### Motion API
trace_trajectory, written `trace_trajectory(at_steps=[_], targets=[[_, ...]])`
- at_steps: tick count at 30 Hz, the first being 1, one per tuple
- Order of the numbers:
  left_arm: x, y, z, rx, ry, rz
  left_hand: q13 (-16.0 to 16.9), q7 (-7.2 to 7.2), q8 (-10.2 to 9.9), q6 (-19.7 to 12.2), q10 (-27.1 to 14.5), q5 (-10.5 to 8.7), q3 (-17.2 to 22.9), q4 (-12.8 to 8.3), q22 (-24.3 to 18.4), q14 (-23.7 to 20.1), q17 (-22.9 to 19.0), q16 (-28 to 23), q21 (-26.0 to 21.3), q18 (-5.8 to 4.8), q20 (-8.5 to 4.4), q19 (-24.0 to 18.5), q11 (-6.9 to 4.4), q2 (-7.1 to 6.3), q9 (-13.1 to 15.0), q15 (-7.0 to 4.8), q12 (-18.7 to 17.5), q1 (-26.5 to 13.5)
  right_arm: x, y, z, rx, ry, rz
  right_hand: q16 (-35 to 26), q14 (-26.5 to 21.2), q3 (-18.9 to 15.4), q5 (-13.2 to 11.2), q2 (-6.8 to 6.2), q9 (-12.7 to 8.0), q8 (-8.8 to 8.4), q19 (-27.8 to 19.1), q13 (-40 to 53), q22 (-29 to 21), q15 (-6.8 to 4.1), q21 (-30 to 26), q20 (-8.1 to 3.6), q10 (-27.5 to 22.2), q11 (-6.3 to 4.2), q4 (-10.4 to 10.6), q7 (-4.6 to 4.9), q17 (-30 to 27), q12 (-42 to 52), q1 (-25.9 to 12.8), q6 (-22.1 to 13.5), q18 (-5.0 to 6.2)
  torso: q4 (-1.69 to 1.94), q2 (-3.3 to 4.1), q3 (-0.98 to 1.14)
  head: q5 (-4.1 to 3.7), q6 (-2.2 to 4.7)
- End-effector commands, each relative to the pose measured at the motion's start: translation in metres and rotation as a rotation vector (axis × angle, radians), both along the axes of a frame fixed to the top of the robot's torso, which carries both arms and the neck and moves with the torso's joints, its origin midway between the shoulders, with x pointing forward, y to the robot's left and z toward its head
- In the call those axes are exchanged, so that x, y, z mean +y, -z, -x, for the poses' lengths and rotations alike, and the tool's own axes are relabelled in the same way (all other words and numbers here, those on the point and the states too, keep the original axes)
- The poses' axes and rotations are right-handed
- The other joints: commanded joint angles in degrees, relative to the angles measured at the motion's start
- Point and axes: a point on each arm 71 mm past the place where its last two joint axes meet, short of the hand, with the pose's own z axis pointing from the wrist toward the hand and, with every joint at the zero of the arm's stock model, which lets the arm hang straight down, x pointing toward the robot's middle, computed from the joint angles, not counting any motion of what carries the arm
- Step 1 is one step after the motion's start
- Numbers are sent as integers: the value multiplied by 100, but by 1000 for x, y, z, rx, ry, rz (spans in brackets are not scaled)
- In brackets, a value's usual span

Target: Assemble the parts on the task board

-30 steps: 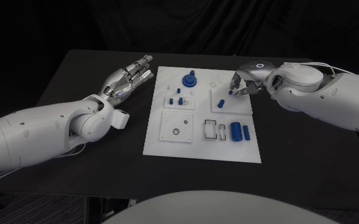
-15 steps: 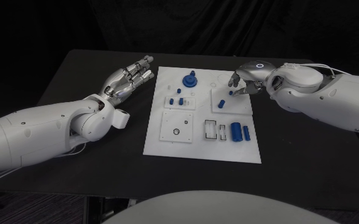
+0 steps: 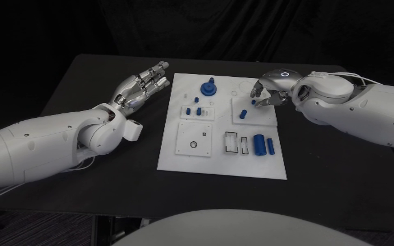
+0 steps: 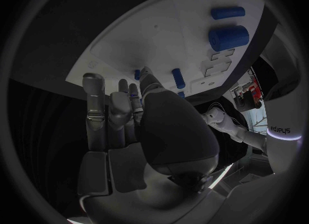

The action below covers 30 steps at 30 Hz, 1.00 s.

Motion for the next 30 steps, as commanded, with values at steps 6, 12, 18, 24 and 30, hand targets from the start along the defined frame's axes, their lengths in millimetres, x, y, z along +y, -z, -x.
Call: trace_trajectory(at_steps=[6, 12, 18, 24, 30], targets=[[-1, -8, 2, -102, 19, 71, 7, 44, 6, 10, 11, 42, 26, -16, 28, -2, 10, 8, 46, 104, 45, 19, 48, -2, 4, 52, 3, 53, 0, 3, -1, -6, -2, -13, 33, 14, 109, -31, 6, 84, 129, -17, 34, 488, 30, 56, 17, 120, -20, -51, 17, 44, 32, -59, 252, -34, -7, 4, 1, 7, -1], [-1, -7, 2, -98, 20, 70, 10, 68, 8, 27, 28, 45, 28, -16, 48, 9, 14, 12, 62, 106, 69, 49, 70, 0, 7, 76, 7, 62, 1, 3, -1, -12, -8, -18, 55, 27, 152, -31, 31, 97, 134, -5, 43, 495, 21, 96, 11, 151, -30, -85, 20, 65, 38, -27, 269, -36, -5, 0, -1, 19, -1], [-2, -7, 2, -93, 22, 68, 24, 185, 39, 222, 106, 64, 35, -21, 57, 35, 21, 22, 83, 105, 113, 90, 167, 4, 31, 121, 20, 90, 4, 4, -1, -12, -15, -20, 83, 44, 205, -30, 69, 100, 120, 16, 53, 506, 14, 161, 6, 213, -34, -116, 19, 91, 53, 9, 256, -43, -3, -1, -7, 21, -1], [-3, -7, 2, -92, 25, 70, 24, 173, 32, 190, 109, 95, 43, -35, 80, 53, 26, 30, 97, 106, 127, 114, 169, 5, 26, 138, 20, 111, 5, 7, -3, -1, -11, -11, 80, 46, 257, -30, 103, 99, 107, 17, 52, 506, 12, 164, 1, 240, -34, -146, 34, 86, 48, 48, 248, -43, 0, 1, -9, 31, -1], [-2, -6, 2, -89, 27, 70, 30, 182, 33, 205, 139, 109, 52, -42, 103, 76, 33, 39, 112, 107, 140, 142, 177, 14, 27, 158, 25, 126, 5, 10, -3, 13, -7, -6, 95, 53, 345, -30, 164, 92, 86, 21, 43, 508, 17, 183, 1, 270, -22, -195, 68, 101, 33, 117, 239, -47, 1, 0, -11, 33, -1]])
